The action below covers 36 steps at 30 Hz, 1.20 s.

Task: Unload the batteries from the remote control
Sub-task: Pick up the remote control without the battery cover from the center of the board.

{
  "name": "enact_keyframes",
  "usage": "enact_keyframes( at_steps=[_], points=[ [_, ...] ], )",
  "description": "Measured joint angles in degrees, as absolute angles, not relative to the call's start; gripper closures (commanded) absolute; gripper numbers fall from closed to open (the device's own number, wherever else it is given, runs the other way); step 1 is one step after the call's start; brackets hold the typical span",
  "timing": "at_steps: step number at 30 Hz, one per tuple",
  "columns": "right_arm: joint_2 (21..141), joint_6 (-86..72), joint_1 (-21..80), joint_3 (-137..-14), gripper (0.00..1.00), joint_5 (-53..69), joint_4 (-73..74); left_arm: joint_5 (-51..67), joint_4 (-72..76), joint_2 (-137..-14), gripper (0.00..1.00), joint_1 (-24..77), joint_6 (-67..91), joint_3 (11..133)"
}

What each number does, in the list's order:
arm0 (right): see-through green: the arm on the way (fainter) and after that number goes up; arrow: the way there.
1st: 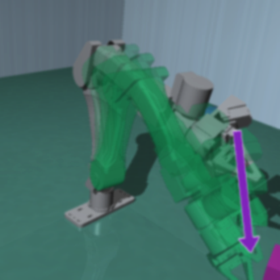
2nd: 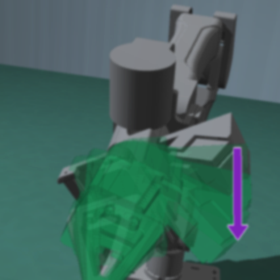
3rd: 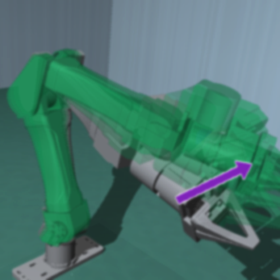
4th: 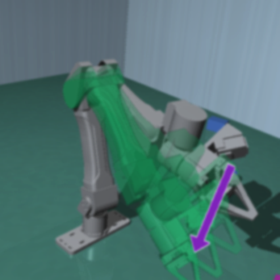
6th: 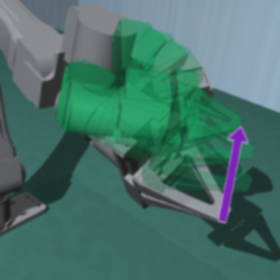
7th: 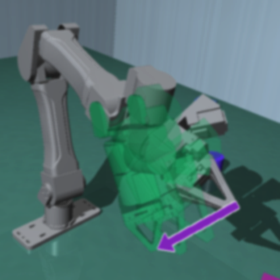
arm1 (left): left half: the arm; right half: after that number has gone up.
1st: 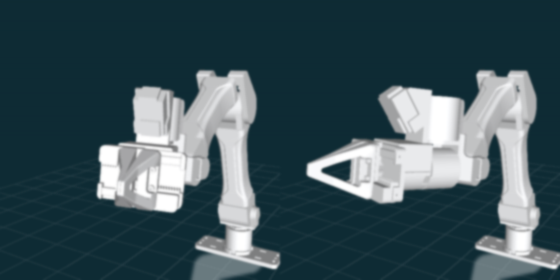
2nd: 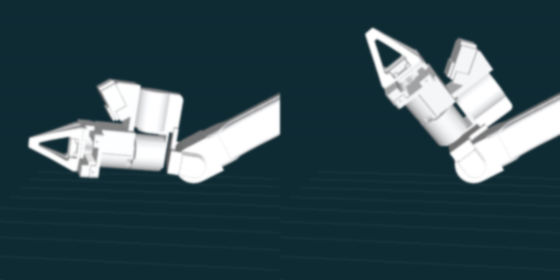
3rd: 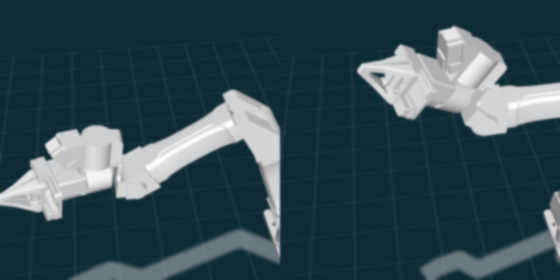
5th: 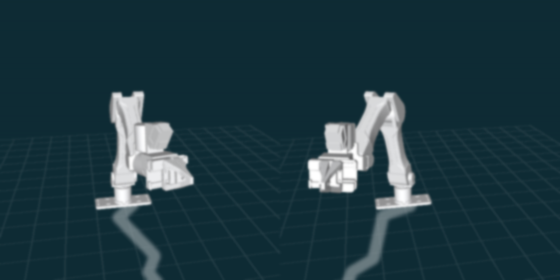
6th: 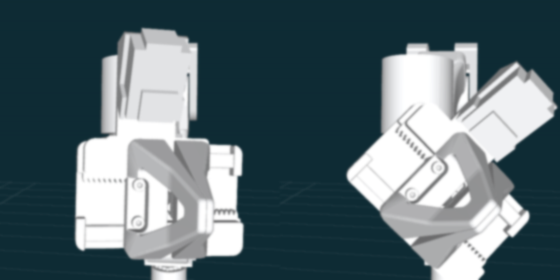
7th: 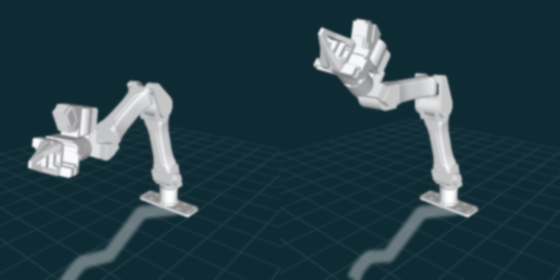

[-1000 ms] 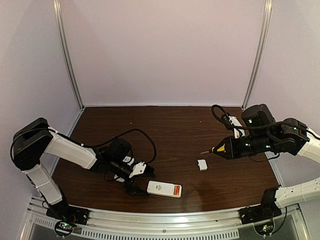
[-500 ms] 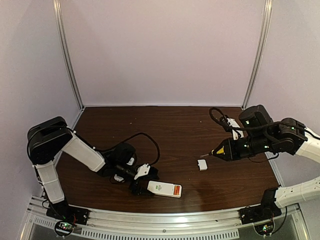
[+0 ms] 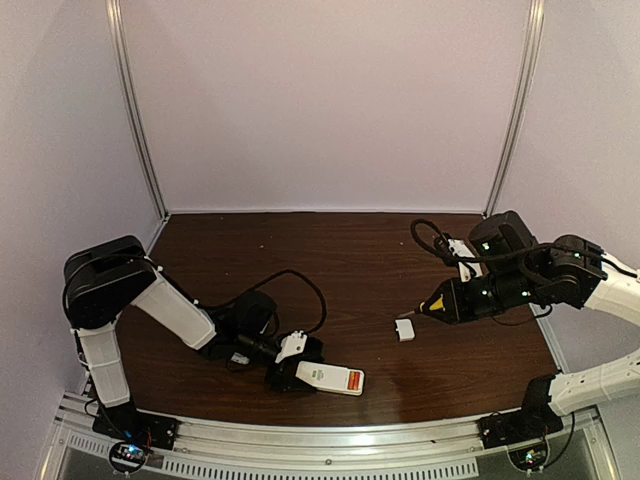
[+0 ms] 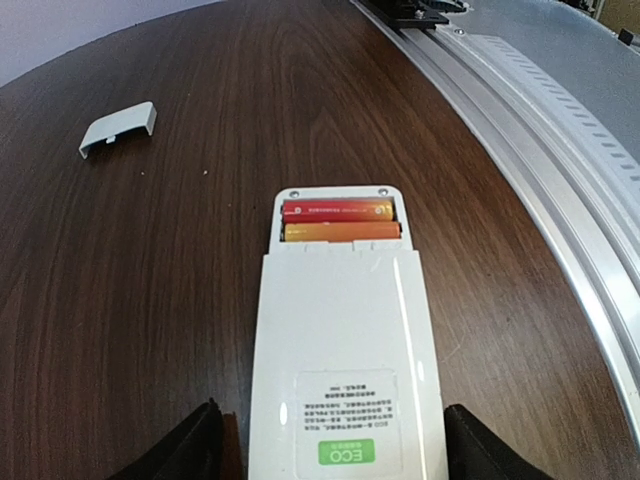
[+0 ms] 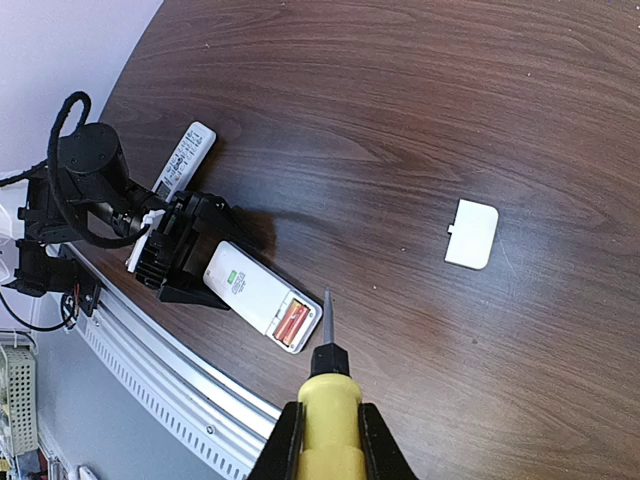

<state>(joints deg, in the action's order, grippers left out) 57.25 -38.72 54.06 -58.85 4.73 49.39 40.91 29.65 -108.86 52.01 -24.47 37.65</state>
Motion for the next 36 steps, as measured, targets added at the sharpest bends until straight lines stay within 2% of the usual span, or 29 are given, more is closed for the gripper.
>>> enact_keyframes(
  at_steps=[5, 9, 13, 19, 23, 36],
  points=[
    [57.34, -38.68, 54.06, -58.85, 1.00, 4.75, 49.36, 40.91, 30.06, -109.12, 0.28, 52.86, -24.32, 37.67],
    [57.43, -38.22, 54.06, -58.85, 1.00, 4.97, 49.39, 41.39, 30.41, -109.69, 0.36, 52.99, -23.94, 37.91],
    [58.08, -37.50, 54.06, -58.87, 1.00, 5.28, 49.54, 41.60, 31.07, -110.04, 0.52, 52.99, -23.77, 38.00],
    [58.15, -37.41, 54.06, -58.87, 1.00, 5.54, 49.54, 42.02, 30.81, -110.32, 0.84, 53.01, -23.64, 38.46],
    [58.11, -37.39, 54.06, -58.87, 1.00, 5.58, 49.54, 42.22, 28.88, -110.28, 1.00, 52.99, -24.18, 39.35],
    [56.73, -36.12, 54.06, -58.87, 1.00, 5.06, 49.52, 39.62, 14.85, -105.60, 1.00, 53.04, -27.03, 43.77]
  ],
)
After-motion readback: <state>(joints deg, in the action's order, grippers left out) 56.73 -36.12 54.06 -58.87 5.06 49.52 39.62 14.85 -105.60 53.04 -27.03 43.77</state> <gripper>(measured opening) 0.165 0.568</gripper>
